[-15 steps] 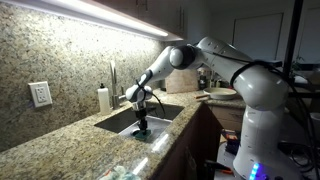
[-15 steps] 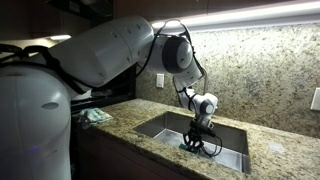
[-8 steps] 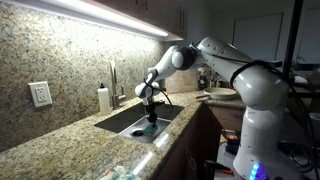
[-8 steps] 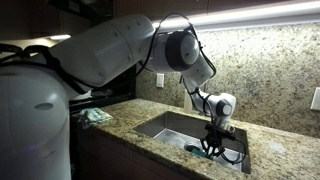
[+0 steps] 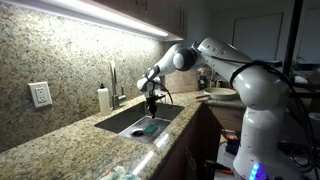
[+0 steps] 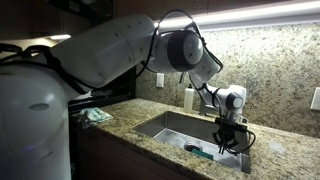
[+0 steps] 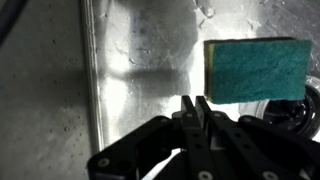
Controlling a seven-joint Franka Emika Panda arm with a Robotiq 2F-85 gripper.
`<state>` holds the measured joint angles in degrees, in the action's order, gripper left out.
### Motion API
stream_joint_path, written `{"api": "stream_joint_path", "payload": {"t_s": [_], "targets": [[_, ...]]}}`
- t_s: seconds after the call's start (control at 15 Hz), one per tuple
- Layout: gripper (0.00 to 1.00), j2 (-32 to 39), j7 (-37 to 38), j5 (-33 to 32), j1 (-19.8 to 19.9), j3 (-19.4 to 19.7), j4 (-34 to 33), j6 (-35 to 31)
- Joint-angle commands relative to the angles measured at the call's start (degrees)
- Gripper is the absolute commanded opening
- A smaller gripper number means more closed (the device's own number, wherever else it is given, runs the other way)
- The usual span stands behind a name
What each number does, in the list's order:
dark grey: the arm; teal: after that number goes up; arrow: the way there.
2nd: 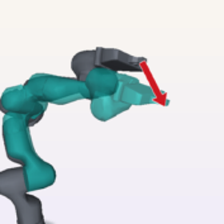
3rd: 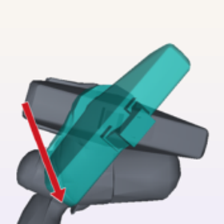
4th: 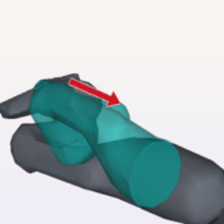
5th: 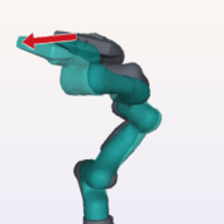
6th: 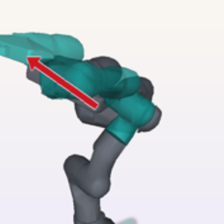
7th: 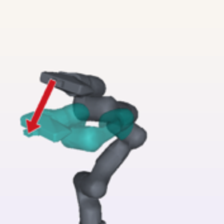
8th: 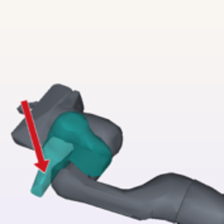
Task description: Use the sponge to scrub inside the sink
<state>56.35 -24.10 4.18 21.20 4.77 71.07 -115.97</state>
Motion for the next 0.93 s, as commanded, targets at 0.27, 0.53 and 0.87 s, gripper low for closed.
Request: {"api": "stream_joint_path", "payload": {"t_s": [0.27, 0.53, 0.87], "targets": [[0.09, -2.8, -1.9, 1.2, 0.8, -4.0, 7.1, 0.5], [0.09, -4.5, -2.3, 1.9, 0.3, -6.1, 12.9, 0.2], [0.09, -7.6, -1.7, 2.4, -0.1, -6.6, 17.8, -0.5]]}}
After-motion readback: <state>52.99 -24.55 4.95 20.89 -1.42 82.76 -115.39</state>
